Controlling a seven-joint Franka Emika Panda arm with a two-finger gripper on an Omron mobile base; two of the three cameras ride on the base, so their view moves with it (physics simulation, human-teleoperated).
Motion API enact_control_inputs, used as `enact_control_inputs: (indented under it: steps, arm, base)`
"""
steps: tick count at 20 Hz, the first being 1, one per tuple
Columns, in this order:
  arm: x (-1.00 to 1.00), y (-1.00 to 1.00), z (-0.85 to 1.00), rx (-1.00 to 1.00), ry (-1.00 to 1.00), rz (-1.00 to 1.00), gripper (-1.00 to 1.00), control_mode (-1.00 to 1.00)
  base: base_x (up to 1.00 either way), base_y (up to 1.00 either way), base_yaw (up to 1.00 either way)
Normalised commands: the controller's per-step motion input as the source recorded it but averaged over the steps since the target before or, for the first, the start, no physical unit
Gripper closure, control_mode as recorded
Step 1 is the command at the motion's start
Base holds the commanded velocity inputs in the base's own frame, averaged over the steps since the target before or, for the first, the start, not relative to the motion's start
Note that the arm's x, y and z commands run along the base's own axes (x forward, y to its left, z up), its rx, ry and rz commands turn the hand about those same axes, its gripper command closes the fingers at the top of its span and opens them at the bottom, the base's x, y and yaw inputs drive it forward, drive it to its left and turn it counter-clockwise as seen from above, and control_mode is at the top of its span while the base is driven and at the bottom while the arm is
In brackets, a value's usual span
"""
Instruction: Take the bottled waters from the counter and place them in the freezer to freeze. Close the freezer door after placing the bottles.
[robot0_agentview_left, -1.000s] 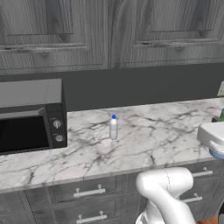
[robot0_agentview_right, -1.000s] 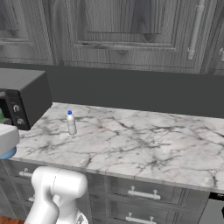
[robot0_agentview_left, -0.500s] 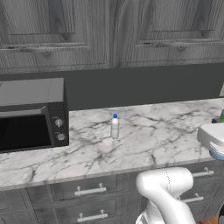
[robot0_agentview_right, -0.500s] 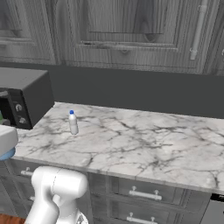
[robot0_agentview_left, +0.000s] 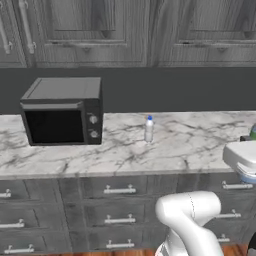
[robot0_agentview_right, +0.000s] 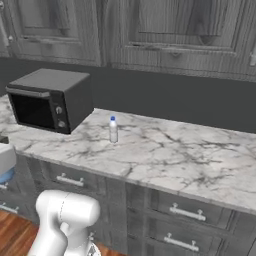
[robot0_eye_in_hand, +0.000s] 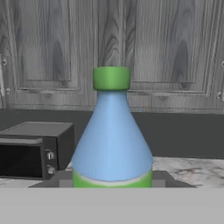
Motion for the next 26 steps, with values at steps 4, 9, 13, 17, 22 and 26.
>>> enact_control_inputs:
  steps: [4,9,13,17,22,26]
  arm:
    - [0.0,0.0,0.0,0.0,0.0,0.0,1.0,1.0]
    - [0.0,0.0,0.0,0.0,0.0,0.0,1.0,1.0]
    - [0.0,0.0,0.0,0.0,0.0,0.0,1.0,1.0]
    - [0.0,0.0,0.0,0.0,0.0,0.0,1.0,1.0]
    - [0.0,0.0,0.0,0.0,0.0,0.0,1.0,1.0]
    - [0.0,0.0,0.0,0.0,0.0,0.0,1.0,1.0]
  base:
    - [-0.52,0.69,0.39]
    - [-0.39,0.96,0.47]
    - [-0.36,1.0,0.44]
    - [-0.16,1.0,0.35]
    - [-0.02,1.0,0.22]
    - [-0.06,1.0,0.12]
